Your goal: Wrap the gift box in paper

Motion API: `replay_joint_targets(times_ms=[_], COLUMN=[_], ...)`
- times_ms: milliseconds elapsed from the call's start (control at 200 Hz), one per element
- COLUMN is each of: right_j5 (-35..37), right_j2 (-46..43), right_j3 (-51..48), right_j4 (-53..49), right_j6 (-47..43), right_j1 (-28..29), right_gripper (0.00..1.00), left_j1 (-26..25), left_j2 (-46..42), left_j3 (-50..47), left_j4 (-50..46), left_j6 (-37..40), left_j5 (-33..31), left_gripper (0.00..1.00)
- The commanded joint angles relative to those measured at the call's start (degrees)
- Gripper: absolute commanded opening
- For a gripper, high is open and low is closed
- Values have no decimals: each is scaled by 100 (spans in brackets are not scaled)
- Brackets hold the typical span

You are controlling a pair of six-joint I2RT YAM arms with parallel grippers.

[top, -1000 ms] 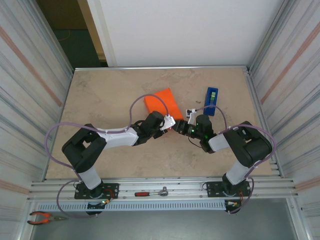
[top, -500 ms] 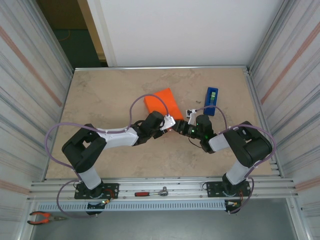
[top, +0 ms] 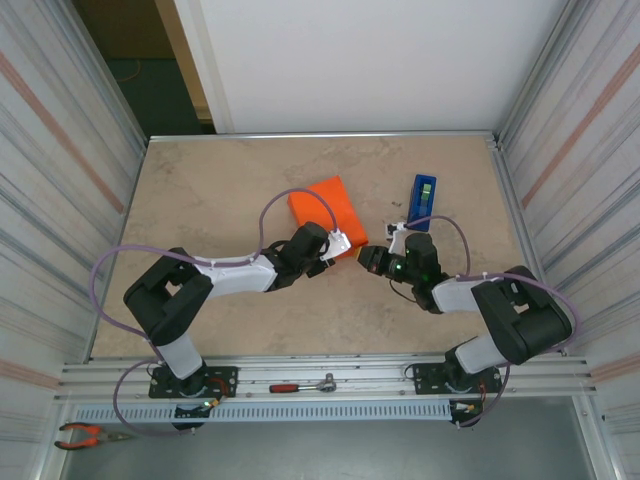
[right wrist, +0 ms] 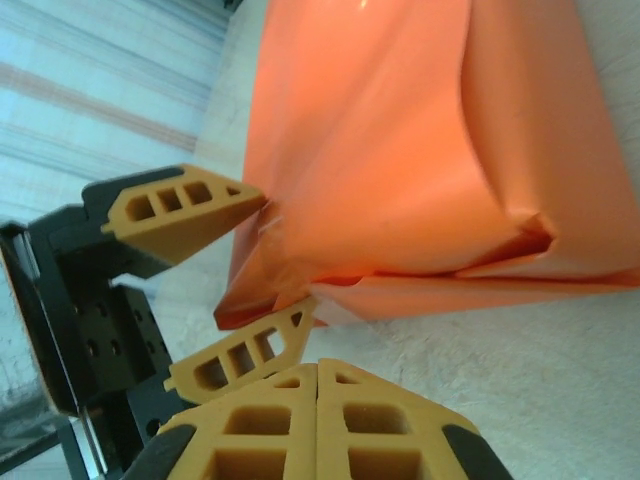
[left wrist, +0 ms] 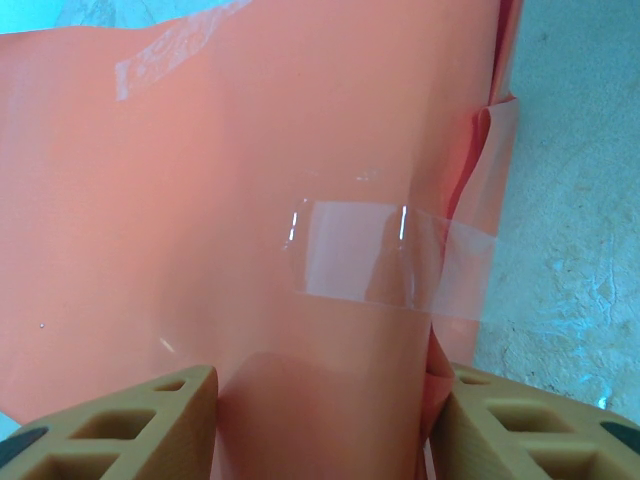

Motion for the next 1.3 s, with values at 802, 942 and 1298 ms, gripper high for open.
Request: replay_joint_targets(times_ms=[802, 942, 1298], right_j5=[-187, -178, -191], right_j2=[1033, 1116, 1463], right_j3=[637, 692, 740], right_j4=[768, 774, 1017], right_j6=[219, 219, 320], right_j1=[404, 404, 377], right_gripper=[0, 0, 0], left_j1=[-36, -35, -32], left_j2=[314, 314, 298], left_j3=[-29, -28, -31], left_j4=[-523, -523, -531], left_j6=[-41, -46, -49], left_j5=[205, 200, 199], left_gripper=[54, 54, 54])
